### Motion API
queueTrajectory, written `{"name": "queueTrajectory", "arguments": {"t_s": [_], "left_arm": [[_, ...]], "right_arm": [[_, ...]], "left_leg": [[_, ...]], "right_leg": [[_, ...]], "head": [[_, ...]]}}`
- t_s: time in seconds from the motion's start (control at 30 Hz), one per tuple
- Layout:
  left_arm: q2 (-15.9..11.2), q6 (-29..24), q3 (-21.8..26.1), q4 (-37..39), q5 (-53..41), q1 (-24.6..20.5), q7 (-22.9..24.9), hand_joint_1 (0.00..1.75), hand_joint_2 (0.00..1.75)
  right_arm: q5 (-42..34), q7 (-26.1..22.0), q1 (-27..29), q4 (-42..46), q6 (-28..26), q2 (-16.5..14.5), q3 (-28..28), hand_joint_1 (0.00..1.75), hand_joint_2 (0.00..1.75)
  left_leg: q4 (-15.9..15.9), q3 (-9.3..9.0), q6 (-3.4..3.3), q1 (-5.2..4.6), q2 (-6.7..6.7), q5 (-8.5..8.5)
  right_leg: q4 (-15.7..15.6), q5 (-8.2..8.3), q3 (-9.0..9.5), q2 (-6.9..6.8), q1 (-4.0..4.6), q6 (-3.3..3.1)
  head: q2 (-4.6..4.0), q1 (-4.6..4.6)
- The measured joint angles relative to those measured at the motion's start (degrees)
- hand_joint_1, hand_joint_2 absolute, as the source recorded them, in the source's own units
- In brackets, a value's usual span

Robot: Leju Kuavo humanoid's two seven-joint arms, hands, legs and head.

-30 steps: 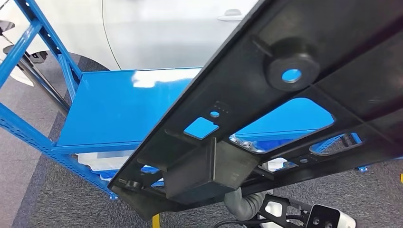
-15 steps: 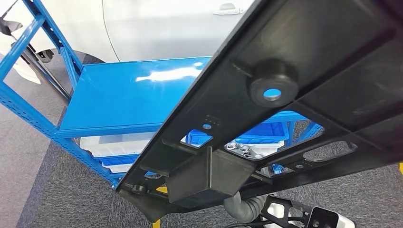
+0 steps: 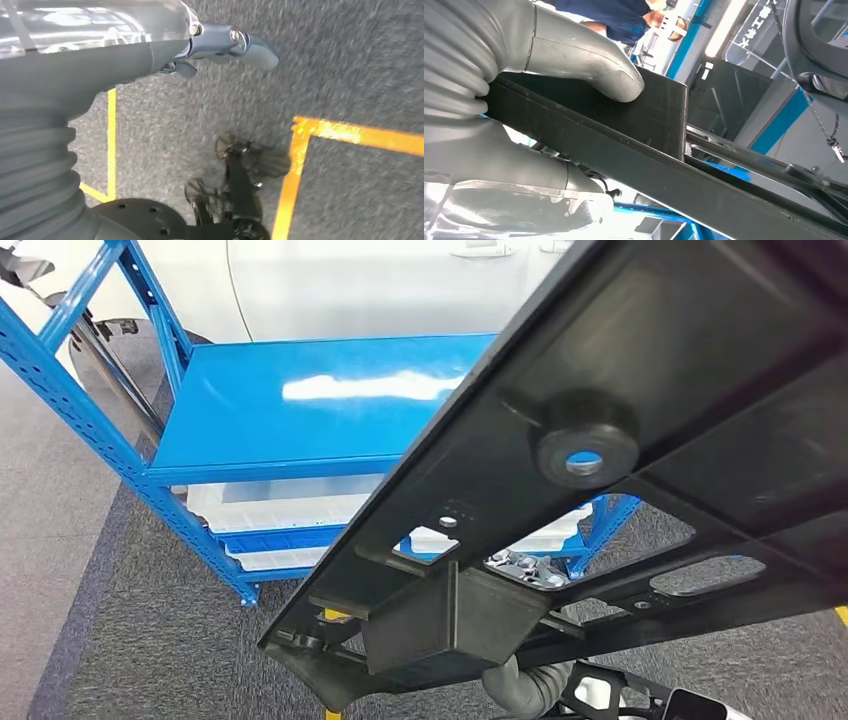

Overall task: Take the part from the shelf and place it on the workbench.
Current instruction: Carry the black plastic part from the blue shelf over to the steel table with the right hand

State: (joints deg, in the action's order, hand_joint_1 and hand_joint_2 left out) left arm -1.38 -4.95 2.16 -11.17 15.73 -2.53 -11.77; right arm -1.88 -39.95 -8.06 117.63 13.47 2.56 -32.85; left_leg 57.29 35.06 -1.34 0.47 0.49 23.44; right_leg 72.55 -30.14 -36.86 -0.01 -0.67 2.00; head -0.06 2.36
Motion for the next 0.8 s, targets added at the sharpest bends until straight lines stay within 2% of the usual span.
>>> {"name": "queueTrajectory", "arguments": {"t_s": [0.03,0.07,0.1,0.13,0.17,0.2,0.23,0.27,0.3,0.37,0.4,0.43,0.47,0.5,0.53,0.57,0.6,0.63,0.67,0.73,0.77,0.8], "left_arm": [[0.0,0.1,-0.1,0.0,-0.1,0.0,0.0,0.0,1.75],[0.1,0.1,-0.2,0.0,-0.2,-0.1,0.0,0.0,1.75],[0.1,0.1,-0.2,0.0,-0.2,-0.1,0.0,0.0,1.75],[0.2,0.1,-0.3,0.0,-0.2,-0.1,-0.1,0.0,1.75],[0.2,0.1,-0.4,0.0,-0.3,-0.2,-0.1,0.0,1.75],[0.2,0.1,-0.4,0.0,-0.3,-0.1,-0.2,0.0,1.75],[0.2,0.1,-0.5,0.0,-0.3,-0.1,-0.2,0.0,1.75],[0.2,0.1,-0.5,0.0,-0.4,-0.1,-0.2,0.0,1.75],[0.2,0.2,-0.5,0.0,-0.5,-0.1,-0.2,0.0,1.75],[0.2,0.2,-0.6,0.0,-0.7,-0.1,-0.1,0.0,1.75],[0.2,0.1,-0.7,0.0,-0.7,-0.1,-0.1,0.0,1.75],[0.2,0.1,-0.7,0.0,-0.8,-0.2,-0.1,0.0,1.75],[0.2,0.0,-0.7,0.0,-0.8,-0.2,-0.1,0.0,1.75],[0.2,-0.1,-0.7,0.0,-0.8,-0.2,-0.1,0.0,1.75],[0.2,-0.2,-0.7,0.0,-0.9,-0.2,0.0,0.0,1.75],[0.2,-0.2,-0.7,0.0,-0.9,-0.2,0.1,0.0,1.75],[0.2,-0.3,-0.7,0.0,-1.0,-0.3,0.2,0.0,1.75],[0.2,-0.4,-0.7,0.0,-1.0,-0.4,0.4,0.0,1.75],[0.2,-0.6,-0.7,0.0,-1.0,-0.4,0.5,0.0,1.75],[0.3,-1.0,-0.7,0.1,-1.0,-0.4,0.9,0.0,1.75],[0.3,-1.3,-0.7,0.1,-0.9,-0.4,1.1,0.0,1.75],[0.4,-1.5,-0.7,0.1,-0.8,-0.4,1.3,0.0,1.75]], "right_arm": [[0.0,0.0,0.0,0.1,0.1,0.1,0.1,1.75,1.75],[-0.1,0.0,0.0,0.4,0.3,0.2,0.1,1.75,1.75],[-0.1,0.0,-0.1,0.6,0.4,0.2,0.2,1.75,1.75],[-0.2,0.0,-0.1,0.8,0.6,0.2,0.3,1.75,1.75],[-0.2,0.0,-0.1,1.0,0.7,0.3,0.4,1.75,1.75],[-0.2,0.0,-0.1,1.1,0.7,0.3,0.5,1.75,1.75],[-0.2,0.0,-0.2,1.1,0.8,0.3,0.6,1.75,1.75],[-0.3,0.0,-0.1,1.1,0.7,0.4,0.6,1.75,1.75],[-0.3,0.0,-0.1,1.1,0.7,0.4,0.7,1.75,1.75],[-0.4,0.0,-0.1,1.2,0.6,0.4,0.7,1.75,1.75],[-0.5,0.0,0.0,1.2,0.5,0.5,0.7,1.75,1.75],[-0.6,0.0,0.0,1.2,0.5,0.5,0.8,1.75,1.75],[-0.9,0.0,0.1,1.2,0.6,0.6,0.9,1.75,1.75],[-1.1,0.0,0.1,1.1,0.6,0.6,1.0,1.75,1.75],[-1.2,0.0,0.1,1.1,0.7,0.7,1.2,1.75,1.75],[-1.3,0.0,0.2,1.2,0.7,0.7,1.4,1.75,1.75],[-1.3,0.0,0.2,1.2,0.7,0.8,1.6,1.75,1.75],[-1.2,0.0,0.2,1.3,0.7,0.9,1.8,1.75,1.75],[-1.2,0.0,0.2,1.4,0.7,1.1,2.0,1.75,1.75],[-1.2,0.0,0.3,1.5,0.8,1.4,2.4,1.75,1.75],[-1.2,0.0,0.3,1.5,0.9,1.6,2.6,1.75,1.75],[-1.4,0.0,0.3,1.5,1.1,1.8,2.9,1.75,1.75]], "left_leg": [[0.3,0.86,0.17,0.0,0.0,-0.52],[0.7,1.52,0.38,-0.06,-0.03,-0.96],[0.8,1.88,0.66,-0.1,-0.06,-1.42],[0.8,2.06,0.97,-0.09,-0.09,-1.92],[0.7,2.13,1.32,-0.07,-0.11,-2.48],[0.5,2.21,1.69,-0.03,-0.12,-3.05],[0.7,2.49,2.03,0.03,-0.15,-2.82],[1.7,2.94,2.34,0.09,-0.2,-1.46],[3.7,3.59,2.62,0.16,-0.23,1.03],[10.5,5.1,3.1,0.37,-0.25,7.1],[14.0,5.59,3.3,0.41,-0.25,8.68],[16.5,5.58,3.45,0.43,-0.25,8.57],[17.4,4.89,3.52,0.45,-0.25,7.03],[16.4,3.3,3.48,0.47,-0.25,4.9],[13.6,0.74,3.33,0.49,-0.25,3.37],[9.3,-2.52,3.11,0.41,-0.26,3.24],[4.8,-5.6,2.79,0.32,-0.27,4.25],[1.3,-7.77,2.44,0.19,-0.29,5.59],[-0.8,-8.86,2.07,0.02,-0.3,6.57],[-1.7,-8.71,1.19,0.06,-0.24,6.36],[-1.8,-8.48,0.74,0.13,-0.14,5.95],[-1.9,-8.19,0.36,0.23,-0.03,5.51]], "right_leg": [[-3.6,0.92,3.09,0.0,0.03,-0.25],[-8.3,0.69,6.47,0.01,0.16,-0.54],[-12.1,-0.09,9.04,0.01,0.31,-0.89],[-14.7,-0.97,10.65,0.02,0.52,-1.25],[-15.9,-1.24,11.1,0.02,0.72,-1.61],[-16.0,-0.74,10.73,-0.01,0.63,-2.05],[-16.1,-0.06,10.32,-0.12,0.54,-2.5],[-16.3,0.68,9.74,-0.24,0.4,-3.02],[-16.4,1.46,9.01,-0.36,0.27,-3.44],[-16.3,2.85,7.21,-0.45,0.41,-3.87],[-16.2,3.5,6.24,-0.45,0.47,-3.85],[-16.1,4.13,5.25,-0.46,0.49,-3.8],[-16.0,4.73,4.23,-0.46,0.49,-3.69],[-15.8,5.32,3.27,-0.46,0.49,-3.53],[-15.5,5.84,2.45,-0.46,0.48,-3.34],[-15.3,6.27,1.8,-0.45,0.55,-3.11],[-15.0,6.62,1.39,-0.47,0.64,-2.82],[-14.9,6.99,1.17,-0.52,0.7,-2.5],[-14.8,7.36,1.04,-0.57,0.72,-2.14],[-14.6,7.7,0.76,-0.59,0.58,-1.39],[-13.8,6.95,0.33,-0.5,0.47,-1.04],[-11.8,5.41,-0.51,-0.4,0.38,-0.72]], "head": [[0.0,0.01],[0.01,0.01],[0.01,0.01],[0.0,0.02],[-0.01,0.01],[-0.01,0.0],[-0.01,0.01],[-0.01,0.01],[-0.01,0.01],[-0.01,0.02],[-0.01,0.02],[0.0,0.02],[-0.01,0.02],[-0.01,0.02],[-0.01,0.02],[-0.01,0.02],[-0.01,0.02],[-0.01,0.02],[-0.01,0.02],[-0.01,0.02],[-0.01,0.01],[-0.01,0.0]]}}
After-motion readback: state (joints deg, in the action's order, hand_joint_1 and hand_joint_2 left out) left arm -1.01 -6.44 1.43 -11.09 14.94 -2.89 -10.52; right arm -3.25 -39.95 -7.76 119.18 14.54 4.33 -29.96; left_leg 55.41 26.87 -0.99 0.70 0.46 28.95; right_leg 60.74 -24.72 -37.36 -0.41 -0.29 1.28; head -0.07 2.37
